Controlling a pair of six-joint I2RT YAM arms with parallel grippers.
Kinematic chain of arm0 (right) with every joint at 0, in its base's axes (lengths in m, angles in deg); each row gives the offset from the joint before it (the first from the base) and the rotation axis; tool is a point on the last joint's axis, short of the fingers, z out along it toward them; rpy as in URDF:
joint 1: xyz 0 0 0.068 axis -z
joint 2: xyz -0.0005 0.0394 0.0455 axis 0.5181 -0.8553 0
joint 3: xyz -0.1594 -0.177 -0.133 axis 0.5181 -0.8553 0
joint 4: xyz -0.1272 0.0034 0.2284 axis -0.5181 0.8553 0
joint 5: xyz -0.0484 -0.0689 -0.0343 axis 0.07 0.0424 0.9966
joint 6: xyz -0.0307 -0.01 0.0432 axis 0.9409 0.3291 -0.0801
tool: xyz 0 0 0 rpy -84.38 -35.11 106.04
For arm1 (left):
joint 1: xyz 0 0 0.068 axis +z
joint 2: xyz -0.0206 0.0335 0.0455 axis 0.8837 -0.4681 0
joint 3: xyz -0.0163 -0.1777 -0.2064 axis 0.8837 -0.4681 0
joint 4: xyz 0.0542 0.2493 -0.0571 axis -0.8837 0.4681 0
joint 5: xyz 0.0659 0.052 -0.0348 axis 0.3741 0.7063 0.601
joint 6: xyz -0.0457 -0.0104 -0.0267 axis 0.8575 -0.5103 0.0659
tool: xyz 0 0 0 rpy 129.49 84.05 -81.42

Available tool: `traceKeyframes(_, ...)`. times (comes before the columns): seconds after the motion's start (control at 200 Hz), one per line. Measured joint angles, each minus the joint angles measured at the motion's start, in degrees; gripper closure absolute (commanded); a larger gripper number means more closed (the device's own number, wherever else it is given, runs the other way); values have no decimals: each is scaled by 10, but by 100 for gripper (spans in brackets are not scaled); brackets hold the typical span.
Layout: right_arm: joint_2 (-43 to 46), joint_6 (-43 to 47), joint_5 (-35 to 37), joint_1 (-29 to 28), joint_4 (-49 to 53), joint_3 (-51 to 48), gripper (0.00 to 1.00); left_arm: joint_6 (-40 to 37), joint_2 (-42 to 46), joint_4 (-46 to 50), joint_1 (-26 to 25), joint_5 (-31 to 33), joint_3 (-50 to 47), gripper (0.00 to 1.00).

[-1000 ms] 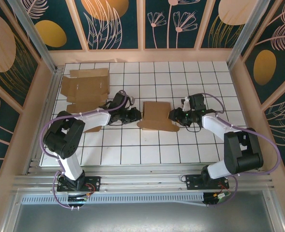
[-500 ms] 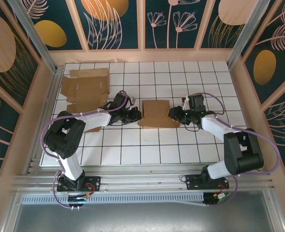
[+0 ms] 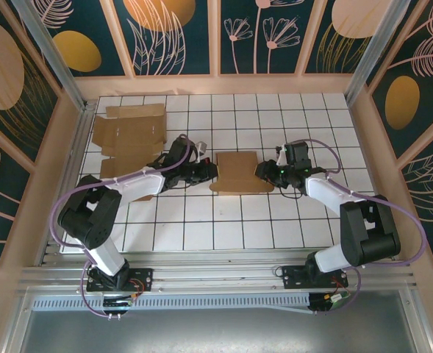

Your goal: Fold the paper box

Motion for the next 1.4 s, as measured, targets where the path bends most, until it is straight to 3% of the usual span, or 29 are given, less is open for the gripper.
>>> traceKeyframes(0.475,-15,-11,47,-21,0,3,60,37,-60,-35,-13,-12,-3,100)
traceKeyframes(0.571,-15,-10,61,-26,0,4,55,27,-51,-23,-17,9,-3,88)
traceKeyframes(0.711,-5,-5,80,-36,9,7,50,0,-9,29,-26,65,-2,78)
traceKeyframes(0.836,13,5,99,-34,25,7,59,-9,25,47,-26,96,12,74)
traceKeyframes(0.906,13,5,101,-32,27,10,63,-9,28,42,-26,103,19,65)
traceKeyframes(1.071,-7,5,111,-34,31,21,63,-7,-2,39,-26,104,30,50)
traceKeyframes(1.186,-23,12,152,-47,36,21,63,-9,-36,40,-26,107,34,52)
traceKeyframes(1.401,-47,24,191,-70,16,19,64,-16,-70,23,-26,89,34,83)
